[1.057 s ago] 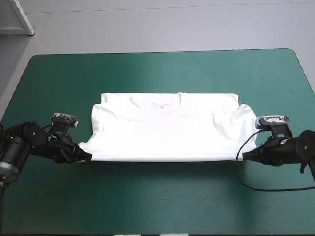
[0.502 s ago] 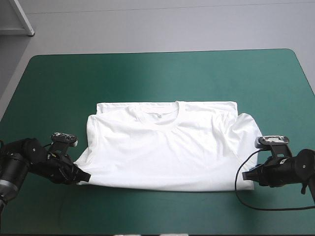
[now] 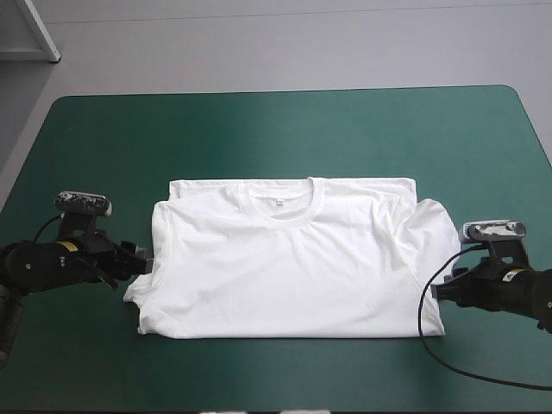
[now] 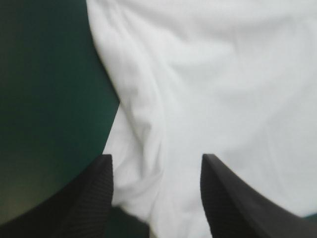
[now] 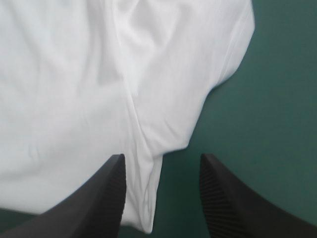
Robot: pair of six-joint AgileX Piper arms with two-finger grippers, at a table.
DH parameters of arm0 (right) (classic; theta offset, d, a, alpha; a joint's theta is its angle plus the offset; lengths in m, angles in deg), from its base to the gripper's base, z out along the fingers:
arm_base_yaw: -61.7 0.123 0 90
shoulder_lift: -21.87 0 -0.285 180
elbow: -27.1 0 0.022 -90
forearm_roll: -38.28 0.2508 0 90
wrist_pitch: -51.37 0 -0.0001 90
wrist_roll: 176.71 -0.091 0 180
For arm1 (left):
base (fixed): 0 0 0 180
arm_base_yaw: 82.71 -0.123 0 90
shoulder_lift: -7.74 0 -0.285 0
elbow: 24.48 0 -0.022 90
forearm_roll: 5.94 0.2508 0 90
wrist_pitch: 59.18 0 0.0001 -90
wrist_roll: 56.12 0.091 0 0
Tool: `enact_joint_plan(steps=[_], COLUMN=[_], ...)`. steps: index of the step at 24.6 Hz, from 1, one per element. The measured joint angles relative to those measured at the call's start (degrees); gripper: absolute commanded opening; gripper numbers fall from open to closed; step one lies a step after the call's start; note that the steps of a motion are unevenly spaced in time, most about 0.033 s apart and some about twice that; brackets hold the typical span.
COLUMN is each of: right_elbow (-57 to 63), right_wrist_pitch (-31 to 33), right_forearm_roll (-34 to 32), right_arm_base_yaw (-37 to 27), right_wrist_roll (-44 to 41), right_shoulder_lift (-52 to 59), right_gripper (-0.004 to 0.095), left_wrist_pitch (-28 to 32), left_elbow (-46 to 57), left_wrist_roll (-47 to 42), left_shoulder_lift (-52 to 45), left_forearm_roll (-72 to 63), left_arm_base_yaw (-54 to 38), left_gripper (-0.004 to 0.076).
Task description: Fold the cloth
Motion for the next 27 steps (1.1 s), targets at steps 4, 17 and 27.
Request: enact_joint_plan(steps=[4,17,27], right_elbow=[-5.8,-12.0,-16.3], right_wrist_pitch=[-4.8,-13.5,-14.7], right_forearm_roll=[0.0,-4.4,-4.4], right_arm_base_yaw=[0.0,0.0,0.0], right_wrist_roll=[-2.3,-6.2,-3.0], right_shoulder_lift=[0.0,-23.4,-38.2], right_gripper=[0.0419,0.0414,0.0414], left_wrist_pitch=[1.3,0.3,-0.5], left_elbow=[-2.4,-2.5,-2.5], left_wrist_roll=[5.2,14.9,15.3], left_shoulder_lift=[2.3,8.6,8.6], left_forearm_roll=[-11.2,-19.8,-19.8], left_arm_base_yaw=[0.0,0.0,0.0], left_gripper=[0.04,0.0399,0.0399])
